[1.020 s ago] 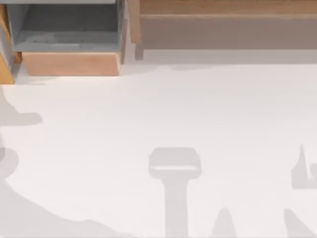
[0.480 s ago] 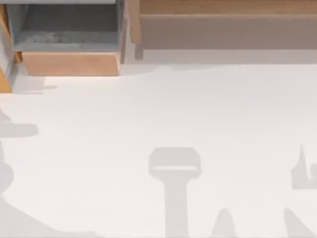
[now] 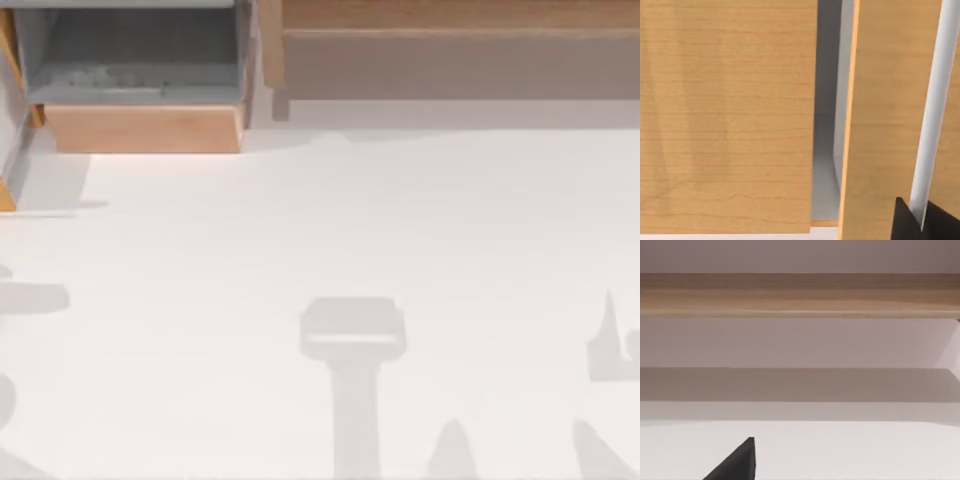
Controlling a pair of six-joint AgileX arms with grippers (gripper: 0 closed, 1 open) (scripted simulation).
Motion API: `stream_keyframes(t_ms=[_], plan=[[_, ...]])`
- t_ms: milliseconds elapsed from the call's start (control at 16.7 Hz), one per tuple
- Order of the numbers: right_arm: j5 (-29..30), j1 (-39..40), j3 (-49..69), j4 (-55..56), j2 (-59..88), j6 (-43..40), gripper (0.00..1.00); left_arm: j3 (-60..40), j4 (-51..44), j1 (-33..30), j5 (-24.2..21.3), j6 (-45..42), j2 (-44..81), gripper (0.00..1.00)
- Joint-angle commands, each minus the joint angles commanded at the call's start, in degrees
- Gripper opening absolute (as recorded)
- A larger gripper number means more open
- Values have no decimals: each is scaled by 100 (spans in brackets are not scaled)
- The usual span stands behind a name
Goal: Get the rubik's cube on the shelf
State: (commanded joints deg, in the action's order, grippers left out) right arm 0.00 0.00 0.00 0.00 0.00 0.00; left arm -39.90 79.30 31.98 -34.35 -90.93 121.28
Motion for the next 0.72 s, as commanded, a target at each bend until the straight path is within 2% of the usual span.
stream_keyframes(t_ms=[180,540,720], plan=[[0,0,0,0,0,0,100,64,52,61,-50,-6,-24,0],[0,0,0,0,0,0,100,1103,627,649,-638,-48,-420,0],[0,0,0,0,0,0,100,1196,690,718,-708,-47,-461,0]])
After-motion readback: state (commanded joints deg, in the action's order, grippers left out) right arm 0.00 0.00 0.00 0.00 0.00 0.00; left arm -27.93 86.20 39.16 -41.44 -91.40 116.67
